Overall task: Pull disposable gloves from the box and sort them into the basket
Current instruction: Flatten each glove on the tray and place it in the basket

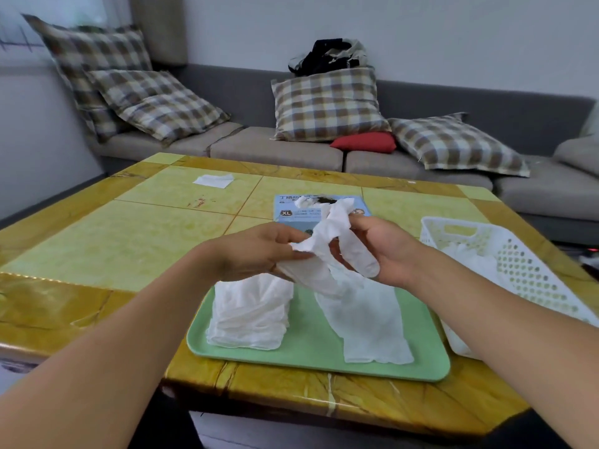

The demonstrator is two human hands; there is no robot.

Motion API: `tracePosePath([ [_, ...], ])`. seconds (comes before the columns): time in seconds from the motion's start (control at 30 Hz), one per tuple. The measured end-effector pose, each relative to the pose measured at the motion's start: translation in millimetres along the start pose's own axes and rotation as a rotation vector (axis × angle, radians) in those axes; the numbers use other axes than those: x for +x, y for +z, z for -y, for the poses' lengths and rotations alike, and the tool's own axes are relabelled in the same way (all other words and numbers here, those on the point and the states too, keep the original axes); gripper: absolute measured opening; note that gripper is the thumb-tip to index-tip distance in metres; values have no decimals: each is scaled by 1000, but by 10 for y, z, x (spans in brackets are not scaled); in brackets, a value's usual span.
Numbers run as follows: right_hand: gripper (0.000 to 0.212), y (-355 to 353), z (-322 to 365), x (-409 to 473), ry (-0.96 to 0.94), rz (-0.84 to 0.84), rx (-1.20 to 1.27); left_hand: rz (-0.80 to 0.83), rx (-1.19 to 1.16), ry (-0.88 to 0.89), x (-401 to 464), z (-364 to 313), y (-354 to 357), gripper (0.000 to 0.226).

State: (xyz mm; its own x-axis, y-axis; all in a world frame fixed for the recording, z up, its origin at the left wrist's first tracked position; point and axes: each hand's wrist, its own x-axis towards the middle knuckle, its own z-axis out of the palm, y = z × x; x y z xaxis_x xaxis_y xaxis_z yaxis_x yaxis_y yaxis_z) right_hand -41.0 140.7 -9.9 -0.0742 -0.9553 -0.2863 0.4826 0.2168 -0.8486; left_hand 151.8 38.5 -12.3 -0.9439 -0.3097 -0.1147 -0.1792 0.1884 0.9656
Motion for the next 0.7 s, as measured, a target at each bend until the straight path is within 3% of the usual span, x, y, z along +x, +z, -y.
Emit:
tracePosePath([
  [0.07, 47, -122, 70, -40, -44, -73, 61, -161, -148, -39, 193, -64, 134, 22],
  [0.17, 82, -281, 161, -130, -32, -82, 34, -271, -317, -79, 388, -162, 276, 23],
  [0.2, 80, -302, 176, -164, -32, -53, -20, -270, -312, -89, 430, -176, 307, 26],
  [0.27, 45, -342, 180, -202, -67, -67, -113, -294, -145, -92, 483, -167, 361, 30],
  [0.33, 12, -371, 182, -226, -123, -218, -110, -402, 118, -63, 521, -125, 389, 30],
  [0.4, 10, -442, 201, -250, -143, -357, -96, -508, 311, -61, 551, -77, 382, 31],
  [0.47, 11, -480, 247, -292, -183, -421, -48, -482, 311, -132, 541, -50, 373, 26],
  [0.53, 17, -517, 324, -337, -230, -411, 68, -345, 171, -250, 505, -65, 403, 23],
  [0.63, 57, -552, 391, -448, -204, -297, 267, -174, -120, -300, 522, -128, 504, 23],
  [0.7, 54, -549, 376, -459, -250, -322, 115, -181, -237, -280, 558, -162, 558, 22],
])
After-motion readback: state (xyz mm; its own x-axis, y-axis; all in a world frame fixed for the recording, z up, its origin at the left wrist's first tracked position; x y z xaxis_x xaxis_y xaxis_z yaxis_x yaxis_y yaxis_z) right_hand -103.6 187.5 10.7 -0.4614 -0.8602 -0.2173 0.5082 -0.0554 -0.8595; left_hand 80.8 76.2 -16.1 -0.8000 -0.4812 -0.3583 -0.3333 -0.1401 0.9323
